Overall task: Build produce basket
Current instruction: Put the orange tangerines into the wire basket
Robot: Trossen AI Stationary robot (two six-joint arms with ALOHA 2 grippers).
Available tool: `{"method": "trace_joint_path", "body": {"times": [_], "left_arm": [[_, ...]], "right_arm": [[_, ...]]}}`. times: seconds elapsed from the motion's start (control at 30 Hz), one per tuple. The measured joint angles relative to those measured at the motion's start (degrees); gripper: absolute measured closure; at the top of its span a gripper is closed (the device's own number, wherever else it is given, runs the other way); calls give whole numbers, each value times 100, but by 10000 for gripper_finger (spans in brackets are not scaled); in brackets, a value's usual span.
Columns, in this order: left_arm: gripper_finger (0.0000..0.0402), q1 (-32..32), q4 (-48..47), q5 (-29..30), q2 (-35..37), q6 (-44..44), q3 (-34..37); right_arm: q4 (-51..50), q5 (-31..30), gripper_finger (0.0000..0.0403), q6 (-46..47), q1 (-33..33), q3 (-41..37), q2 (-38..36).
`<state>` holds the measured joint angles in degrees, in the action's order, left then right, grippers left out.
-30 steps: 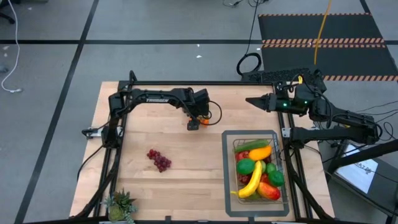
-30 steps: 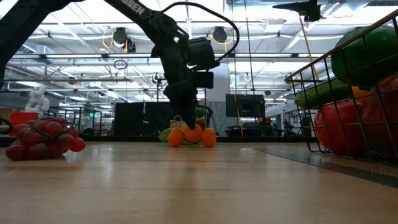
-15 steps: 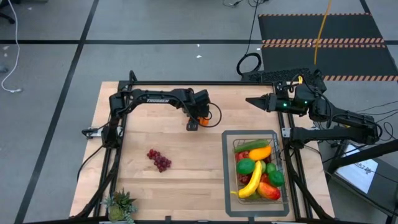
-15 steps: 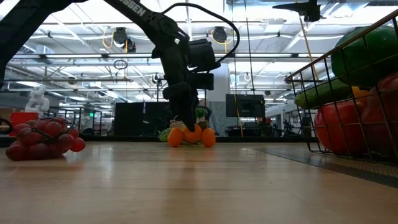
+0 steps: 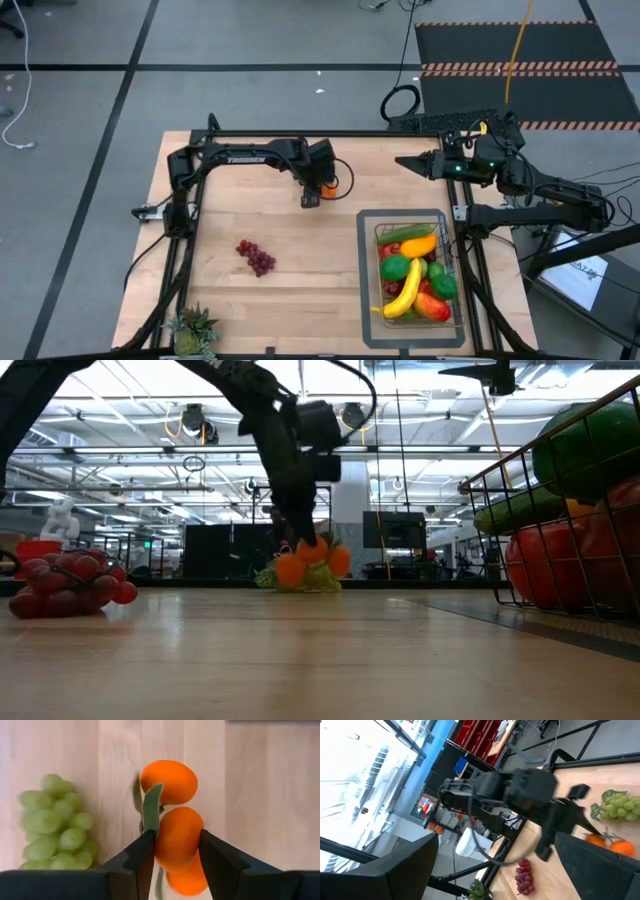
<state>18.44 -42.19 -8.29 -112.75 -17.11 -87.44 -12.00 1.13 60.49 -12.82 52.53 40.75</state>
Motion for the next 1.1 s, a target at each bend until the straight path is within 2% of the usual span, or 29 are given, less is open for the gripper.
{"method": "trace_joint_path", "body": {"times": [0.47, 0.67, 0.83, 1.1], "left_arm": [[256, -57, 573, -88, 1411, 1549, -4], [256, -54, 1227, -83, 1825, 2410, -4], [256, -140, 1600, -86, 2045, 3041, -4], [256, -371, 2831, -70, 2281, 3962, -4]], "right_arm": [[-73, 69, 11, -771, -307, 0, 1], [-69, 364, 11, -1065, -448, 0, 2], [-31, 369, 11, -1452, -559, 0, 4], [67, 540, 11, -1592, -702, 0, -2]]}}
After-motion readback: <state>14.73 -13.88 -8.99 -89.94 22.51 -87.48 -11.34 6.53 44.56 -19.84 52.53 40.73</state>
